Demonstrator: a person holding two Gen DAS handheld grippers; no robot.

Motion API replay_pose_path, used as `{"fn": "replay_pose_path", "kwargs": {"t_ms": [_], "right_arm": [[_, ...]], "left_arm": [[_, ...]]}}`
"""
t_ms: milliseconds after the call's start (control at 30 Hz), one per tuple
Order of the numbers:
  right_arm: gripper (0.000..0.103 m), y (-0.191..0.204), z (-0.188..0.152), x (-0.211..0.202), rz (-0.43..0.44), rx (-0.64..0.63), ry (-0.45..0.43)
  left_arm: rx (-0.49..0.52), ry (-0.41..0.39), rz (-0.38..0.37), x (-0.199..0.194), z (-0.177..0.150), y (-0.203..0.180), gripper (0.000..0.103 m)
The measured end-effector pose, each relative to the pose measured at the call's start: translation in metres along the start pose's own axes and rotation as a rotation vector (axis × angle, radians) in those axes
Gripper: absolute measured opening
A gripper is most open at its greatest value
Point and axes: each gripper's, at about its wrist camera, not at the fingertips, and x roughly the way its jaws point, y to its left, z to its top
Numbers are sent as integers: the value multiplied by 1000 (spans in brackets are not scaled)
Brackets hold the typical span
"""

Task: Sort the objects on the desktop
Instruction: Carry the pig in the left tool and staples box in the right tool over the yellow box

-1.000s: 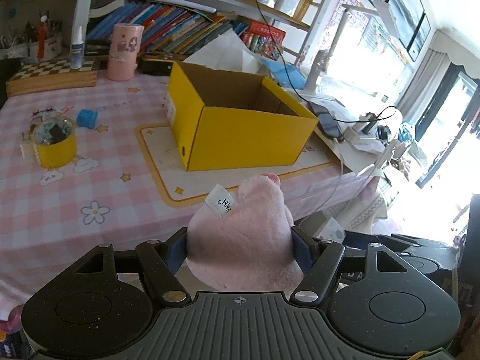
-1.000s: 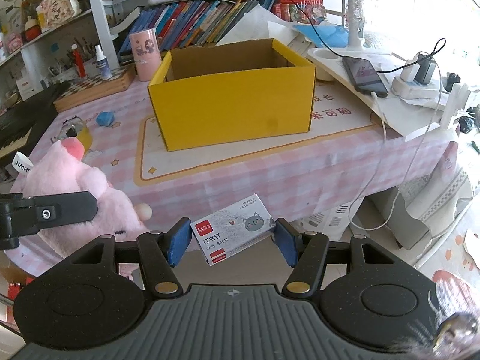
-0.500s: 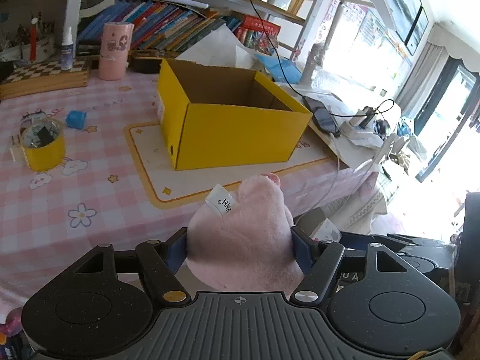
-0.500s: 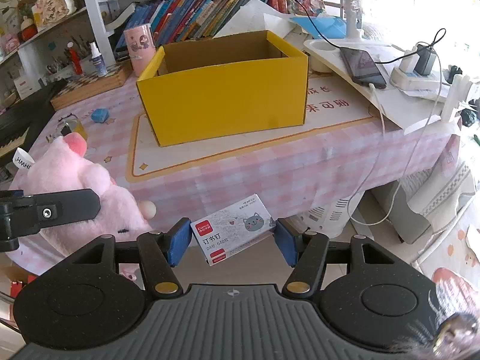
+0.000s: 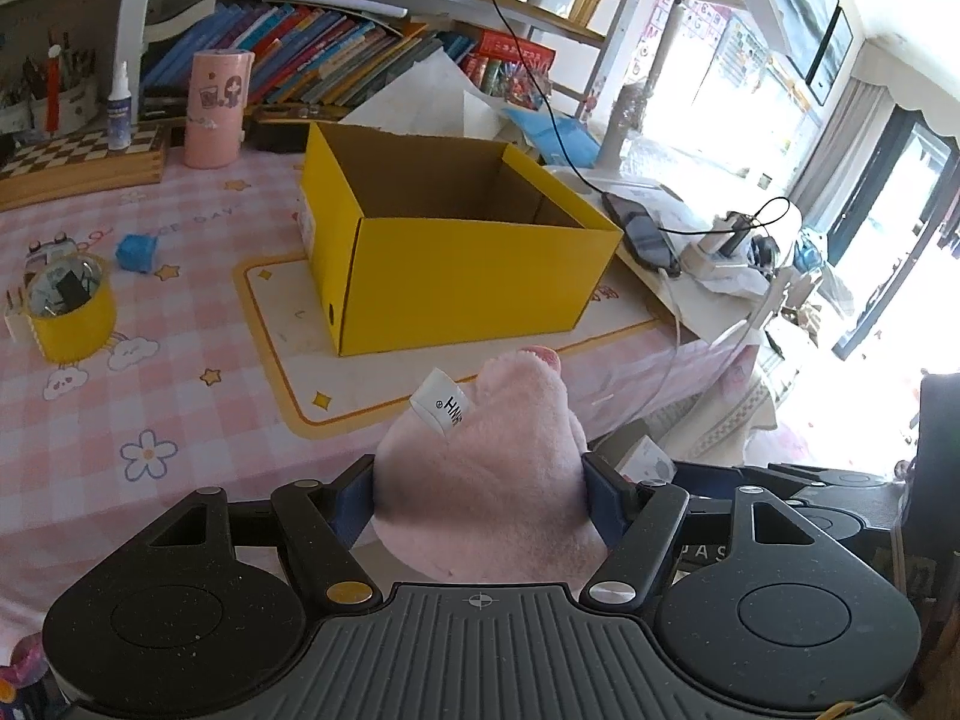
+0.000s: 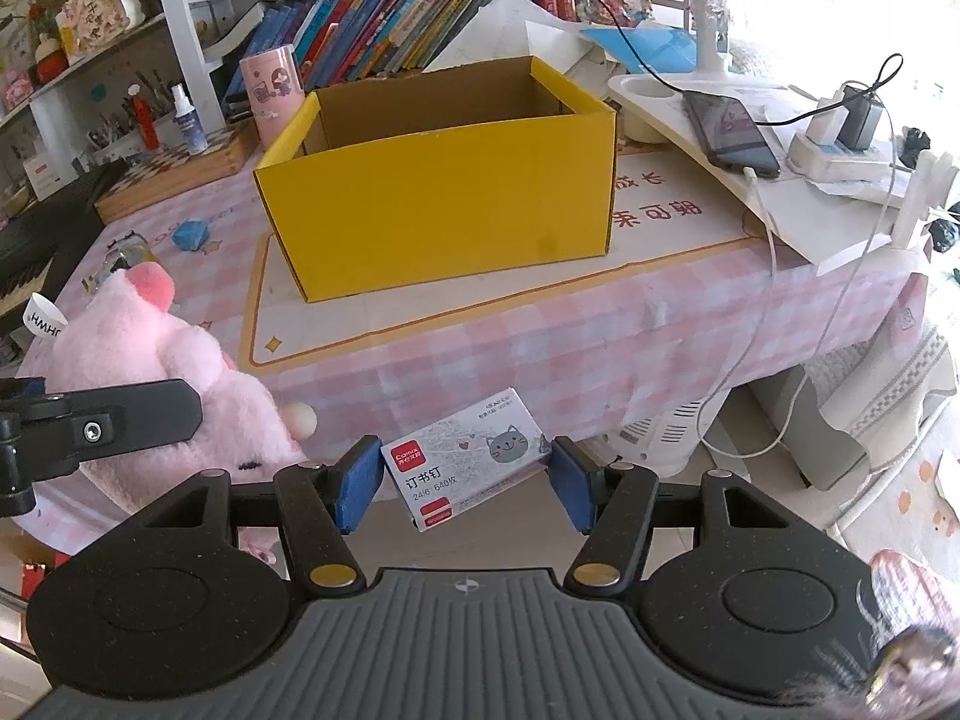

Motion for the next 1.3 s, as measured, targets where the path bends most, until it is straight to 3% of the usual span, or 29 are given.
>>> {"fn": "replay_pose_path", "kwargs": {"t_ms": [233, 400, 867, 1033, 1300], "right_arm": [[58, -1, 14, 9, 6, -14, -6], [58, -1, 31, 11, -9, -41, -57], [58, -20, 122, 22, -14, -98, -242], [58, -29, 154, 39, 8, -133, -265], [58, -41, 196, 86, 53, -236, -231]], "left_arm": [[18, -29, 8, 6, 12, 1, 71], [68, -81, 13, 9, 28, -5, 71], [158, -264, 23, 36, 97, -25, 71], [178, -298, 75, 55, 121, -28, 71], [214, -251, 221, 102, 144, -29, 71]]}}
